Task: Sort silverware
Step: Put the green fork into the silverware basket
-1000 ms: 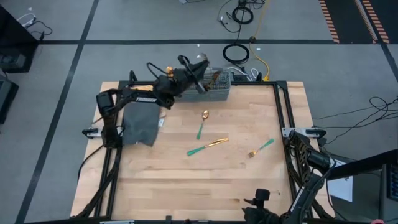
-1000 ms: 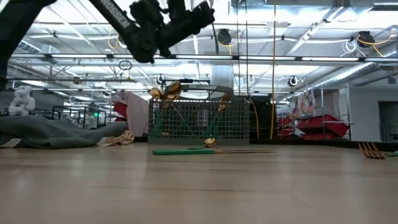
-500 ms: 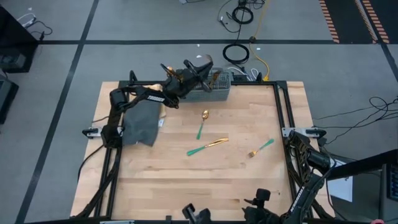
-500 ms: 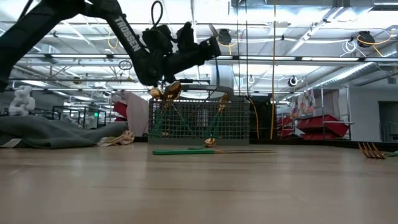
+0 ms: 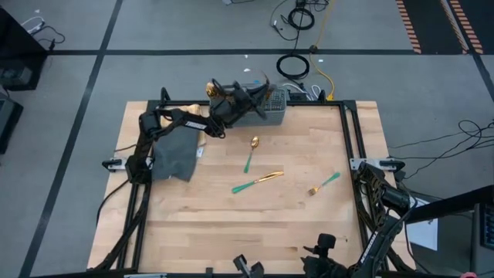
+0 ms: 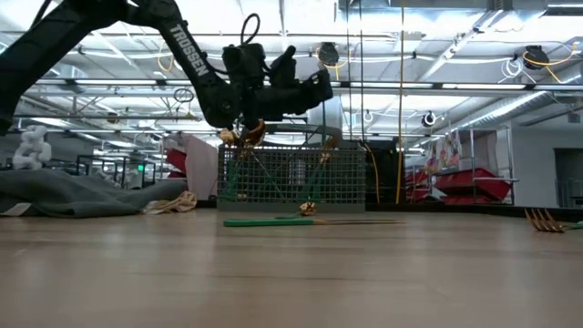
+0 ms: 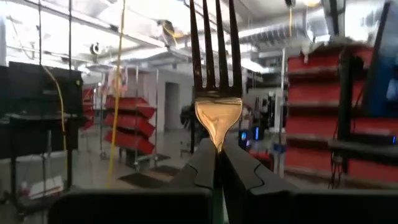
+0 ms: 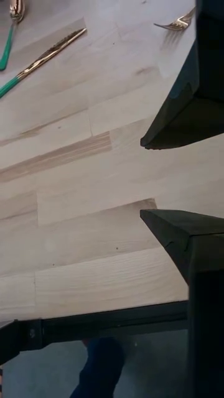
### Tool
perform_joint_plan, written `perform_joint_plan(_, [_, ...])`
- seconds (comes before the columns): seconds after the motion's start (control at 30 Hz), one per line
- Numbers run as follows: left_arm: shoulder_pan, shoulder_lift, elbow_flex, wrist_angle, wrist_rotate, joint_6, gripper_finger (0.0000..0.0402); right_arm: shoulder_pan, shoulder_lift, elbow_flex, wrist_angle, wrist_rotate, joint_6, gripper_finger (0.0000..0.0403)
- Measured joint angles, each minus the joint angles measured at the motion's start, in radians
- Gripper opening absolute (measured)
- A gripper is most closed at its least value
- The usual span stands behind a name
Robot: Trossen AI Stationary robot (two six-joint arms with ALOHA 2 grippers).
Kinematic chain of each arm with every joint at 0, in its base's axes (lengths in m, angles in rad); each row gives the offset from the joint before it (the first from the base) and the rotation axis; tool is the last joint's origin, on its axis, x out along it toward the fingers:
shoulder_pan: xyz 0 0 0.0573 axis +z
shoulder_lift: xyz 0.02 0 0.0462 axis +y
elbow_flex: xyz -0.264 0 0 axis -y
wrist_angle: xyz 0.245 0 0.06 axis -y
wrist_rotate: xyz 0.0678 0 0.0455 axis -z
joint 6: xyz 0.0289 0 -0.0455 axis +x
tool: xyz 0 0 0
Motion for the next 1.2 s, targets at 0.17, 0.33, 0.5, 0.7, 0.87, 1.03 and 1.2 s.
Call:
perform_joint_plan(0.17, [0.003, 0.0, 0.0, -0.044, -0.019, 0.005, 0.0011, 0.0, 0.0, 0.0, 0.01, 0.0, 0.0, 0.0155])
perform_joint_plan(0.33, [0.001, 0.0, 0.0, -0.045, -0.045, -0.003, 0.0011, 0.0, 0.0, 0.0, 0.014, 0.0, 0.0, 0.0155])
perform_joint_plan(0.5, [0.002, 0.0, 0.0, -0.05, -0.075, -0.014, 0.0011, 0.0, 0.0, 0.0, 0.026, -0.001, 0.0, 0.0155])
perform_joint_plan(0.7, [0.002, 0.0, 0.0, -0.058, -0.096, -0.035, 0.0011, 0.001, 0.0, 0.0, 0.029, -0.006, -0.004, 0.0155])
perform_joint_plan(0.87, [0.003, 0.0, 0.0, -0.058, -0.101, -0.036, 0.0022, 0.001, 0.0, 0.0, 0.031, -0.006, -0.004, 0.0155])
perform_joint_plan(1.03, [0.006, -0.016, 0.02, -0.169, -0.081, 0.02, 0.001, 0.002, 0.0, 0.0, 0.039, -0.01, -0.004, 0.0155])
perform_joint_plan(1.2, [0.009, -0.067, 0.069, -0.413, -0.022, 0.056, 0.001, 0.002, 0.0, 0.0, 0.037, -0.01, -0.005, 0.0155])
